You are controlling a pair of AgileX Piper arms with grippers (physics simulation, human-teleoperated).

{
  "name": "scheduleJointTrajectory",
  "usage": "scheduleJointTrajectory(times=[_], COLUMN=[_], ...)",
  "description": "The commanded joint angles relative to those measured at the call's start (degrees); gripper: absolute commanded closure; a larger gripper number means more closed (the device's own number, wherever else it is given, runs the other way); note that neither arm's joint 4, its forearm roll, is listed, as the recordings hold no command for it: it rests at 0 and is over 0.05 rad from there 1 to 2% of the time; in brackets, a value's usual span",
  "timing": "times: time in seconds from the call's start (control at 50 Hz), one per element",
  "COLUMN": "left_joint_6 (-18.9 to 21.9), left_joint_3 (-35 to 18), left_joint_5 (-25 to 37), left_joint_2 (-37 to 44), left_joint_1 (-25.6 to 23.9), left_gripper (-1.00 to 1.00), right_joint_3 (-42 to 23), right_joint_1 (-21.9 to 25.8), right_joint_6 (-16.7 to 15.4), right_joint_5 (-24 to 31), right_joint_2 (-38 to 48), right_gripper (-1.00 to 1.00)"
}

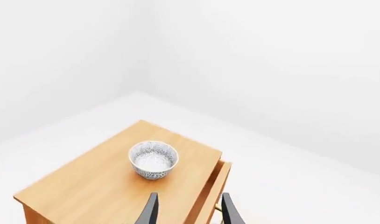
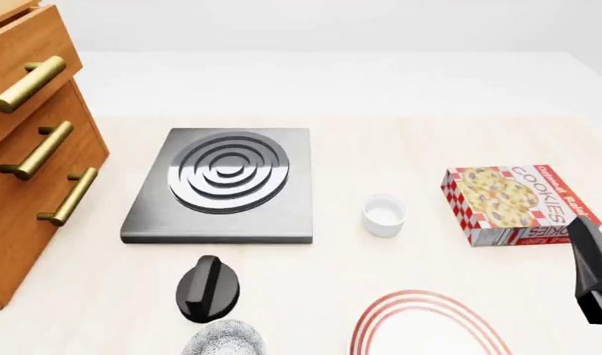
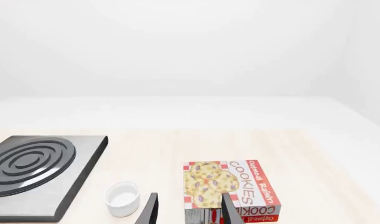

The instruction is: Pick the akita bowl on the wooden cabinet and place it on the plate.

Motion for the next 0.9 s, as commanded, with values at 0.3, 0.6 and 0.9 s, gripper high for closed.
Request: scheduleJointTrajectory(times=[0.3, 0.6, 0.9], left_joint_6=[-5.61, -13.08, -14.46], left_joint_3=[0.50, 0.67, -0.12], left_joint_5=[-2.51, -3.75, -5.35], left_joint_2=[6.56, 11.26, 12.92], left_joint_1=[3.88, 4.00, 5.73], left_gripper=[-1.00, -1.00, -1.00], right_joint_3=[0.00, 0.00, 0.00], right_joint_1=[0.01, 0.00, 0.01], right_joint_6=[0.01, 0.00, 0.01], right_joint_5=[0.00, 0.00, 0.00], right_joint_2=[0.00, -0.01, 0.00], right_gripper=[-1.00, -1.00, -1.00])
